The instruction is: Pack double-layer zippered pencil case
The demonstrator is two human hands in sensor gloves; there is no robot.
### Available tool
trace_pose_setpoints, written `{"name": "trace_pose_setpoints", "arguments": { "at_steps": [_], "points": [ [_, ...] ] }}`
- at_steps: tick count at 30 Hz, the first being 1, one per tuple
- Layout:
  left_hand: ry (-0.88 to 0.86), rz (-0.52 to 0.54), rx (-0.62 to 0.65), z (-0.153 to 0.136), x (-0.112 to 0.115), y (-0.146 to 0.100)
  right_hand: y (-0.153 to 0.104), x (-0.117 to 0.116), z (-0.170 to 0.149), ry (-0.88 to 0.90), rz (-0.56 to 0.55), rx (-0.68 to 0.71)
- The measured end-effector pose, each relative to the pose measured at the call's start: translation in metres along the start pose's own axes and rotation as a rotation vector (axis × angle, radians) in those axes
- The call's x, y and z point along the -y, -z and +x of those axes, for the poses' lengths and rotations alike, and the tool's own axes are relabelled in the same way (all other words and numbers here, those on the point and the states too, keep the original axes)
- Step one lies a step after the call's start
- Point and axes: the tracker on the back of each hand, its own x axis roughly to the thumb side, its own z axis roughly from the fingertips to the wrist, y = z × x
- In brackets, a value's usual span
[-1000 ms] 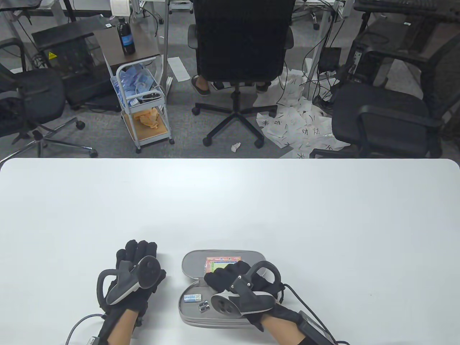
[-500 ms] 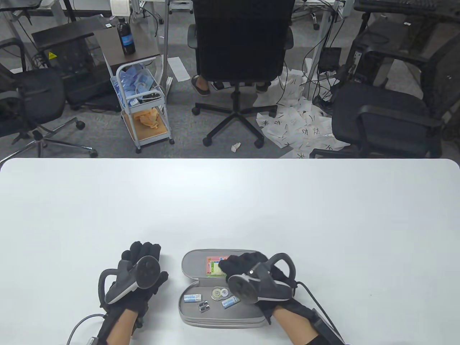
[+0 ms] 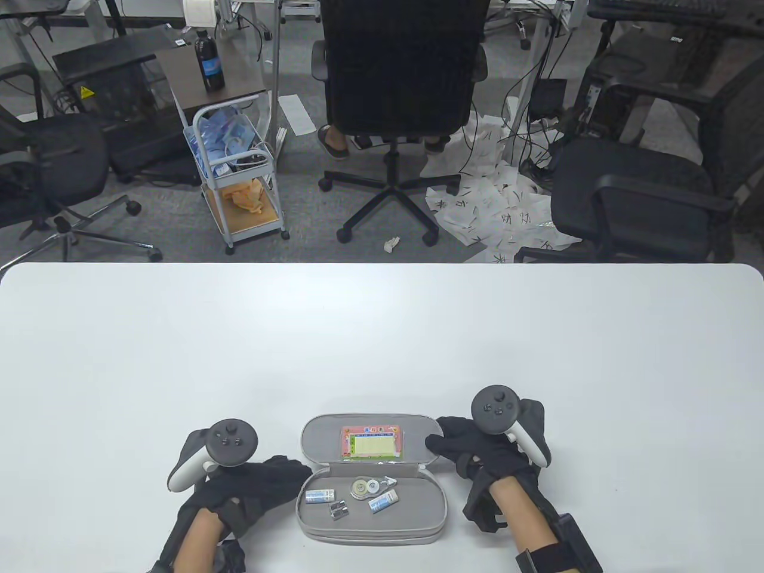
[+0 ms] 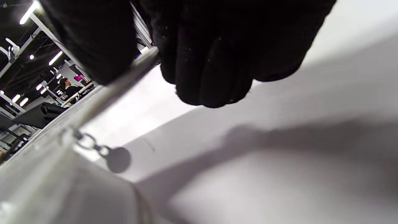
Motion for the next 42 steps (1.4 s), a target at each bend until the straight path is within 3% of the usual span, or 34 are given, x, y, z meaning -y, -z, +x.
{"name": "trace_pose_setpoints", "arguments": {
  "at_steps": [4,6,11,14,16,19,21,23,28,30,32,35,38,42],
  "points": [
    [-0.022,-0.002,0.006,-0.004,-0.001,0.001,-0.004,0.02,0.0,0.133,0.122,0.098],
    [-0.019,-0.003,0.004,-0.004,-0.001,0.001,-0.009,0.021,0.001,0.139,0.232,0.234],
    [-0.017,-0.017,0.011,-0.005,-0.002,0.001,-0.023,0.0,-0.001,0.152,0.552,0.323],
    [-0.021,0.0,0.028,-0.002,-0.004,0.0,-0.024,-0.01,-0.003,0.087,0.606,0.331],
    [-0.002,0.031,0.073,0.005,-0.005,-0.002,-0.023,-0.012,-0.003,0.12,0.549,0.321],
    [0.175,0.175,0.157,0.027,-0.01,-0.01,-0.02,-0.007,0.003,0.157,0.34,0.354],
    [0.318,0.264,0.181,0.043,-0.01,-0.014,-0.018,-0.007,0.007,0.101,0.274,0.346],
    [0.409,0.303,0.205,0.057,-0.006,-0.016,-0.014,-0.011,0.011,0.002,0.298,0.334],
    [0.4,0.155,0.286,0.079,0.019,-0.004,-0.002,-0.025,0.017,-0.036,0.435,0.332],
    [0.442,0.015,0.258,0.088,0.037,0.003,0.001,-0.026,0.014,-0.02,0.455,0.317],
    [0.554,-0.032,0.212,0.093,0.047,0.008,0.003,-0.028,0.01,-0.036,0.498,0.315],
    [0.755,-0.028,0.154,0.095,0.049,0.013,0.003,-0.032,0.01,-0.104,0.508,0.306],
    [0.692,-0.06,0.135,0.092,0.047,0.014,0.001,-0.035,0.014,-0.174,0.487,0.327],
    [0.743,-0.054,0.128,0.092,0.048,0.014,0.003,-0.04,0.01,-0.095,0.496,0.336]
  ]
}}
